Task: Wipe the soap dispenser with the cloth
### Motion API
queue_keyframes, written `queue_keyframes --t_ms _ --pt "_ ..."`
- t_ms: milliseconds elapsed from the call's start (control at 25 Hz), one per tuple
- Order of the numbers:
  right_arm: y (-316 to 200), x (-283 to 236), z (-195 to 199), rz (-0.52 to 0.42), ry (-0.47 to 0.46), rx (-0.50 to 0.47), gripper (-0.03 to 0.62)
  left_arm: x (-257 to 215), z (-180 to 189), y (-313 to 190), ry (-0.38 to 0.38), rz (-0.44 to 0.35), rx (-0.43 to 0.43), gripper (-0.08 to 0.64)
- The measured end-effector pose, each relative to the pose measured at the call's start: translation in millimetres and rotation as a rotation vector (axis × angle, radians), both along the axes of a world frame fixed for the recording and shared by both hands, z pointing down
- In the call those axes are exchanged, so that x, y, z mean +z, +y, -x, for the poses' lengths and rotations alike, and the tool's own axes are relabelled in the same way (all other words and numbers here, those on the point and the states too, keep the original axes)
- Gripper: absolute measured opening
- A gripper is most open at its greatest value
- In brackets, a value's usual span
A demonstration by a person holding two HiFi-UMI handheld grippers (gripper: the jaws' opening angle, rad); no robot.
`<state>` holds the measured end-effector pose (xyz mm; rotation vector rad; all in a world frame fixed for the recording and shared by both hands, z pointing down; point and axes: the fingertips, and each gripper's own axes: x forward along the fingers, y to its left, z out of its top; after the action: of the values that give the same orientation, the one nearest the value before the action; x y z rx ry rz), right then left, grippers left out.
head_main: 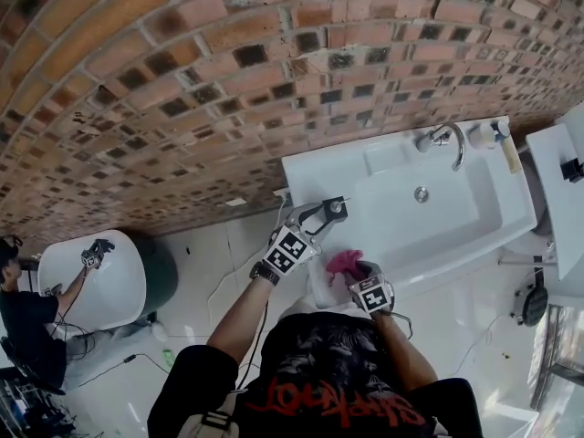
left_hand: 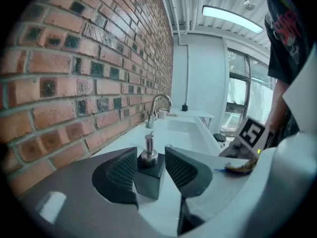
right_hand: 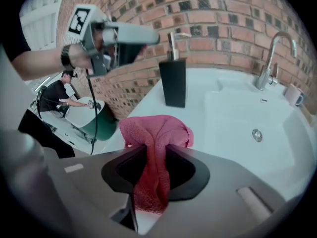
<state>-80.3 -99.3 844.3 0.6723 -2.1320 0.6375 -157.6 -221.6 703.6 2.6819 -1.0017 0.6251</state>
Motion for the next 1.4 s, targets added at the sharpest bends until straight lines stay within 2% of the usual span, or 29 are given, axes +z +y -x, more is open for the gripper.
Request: queue_keyframes --t_ms 120,280,480,560,720,880,1040,1240,1400 --pt "-12 -38 -7 -0.058 -0.074 0.057 0.120 23 -1 -8 -0.036 0.034 0.034 0.187" --pt "-27 -80 -23 -0.121 -0.131 0.124 0.120 30 -17 -14 -0.060 0.024 0.086 0.190" --pt "-37 -113 -34 -0.170 -0.170 0.168 0.120 38 -22 -31 -0.052 0.004 0.059 0.190" --pt "-39 -121 -37 -0.182 -0.183 0.177 0.120 37 -22 -32 -0.043 -0.003 0.045 0.141" --pt "-39 -135 -43 -0.201 -0.218 0.186 0.121 32 -21 -20 -0.021 0.009 0.037 0.138" --pt "-43 -162 -40 -0.261 -0.278 0.152 0.121 -14 -13 -8 0.093 0.070 -0.041 0.138" --pt "-44 -215 -28 -0.390 -0.359 0.095 0.118 -83 -4 3 0.191 0.132 -0.157 0.138" --pt "-42 -293 1 -0.493 -0.540 0.015 0.117 -174 -12 22 0.285 0.064 -0.166 0.138" --pt "-36 -348 7 -0.616 -0.529 -0.033 0.118 -213 -37 40 0.257 0.017 -0.135 0.138"
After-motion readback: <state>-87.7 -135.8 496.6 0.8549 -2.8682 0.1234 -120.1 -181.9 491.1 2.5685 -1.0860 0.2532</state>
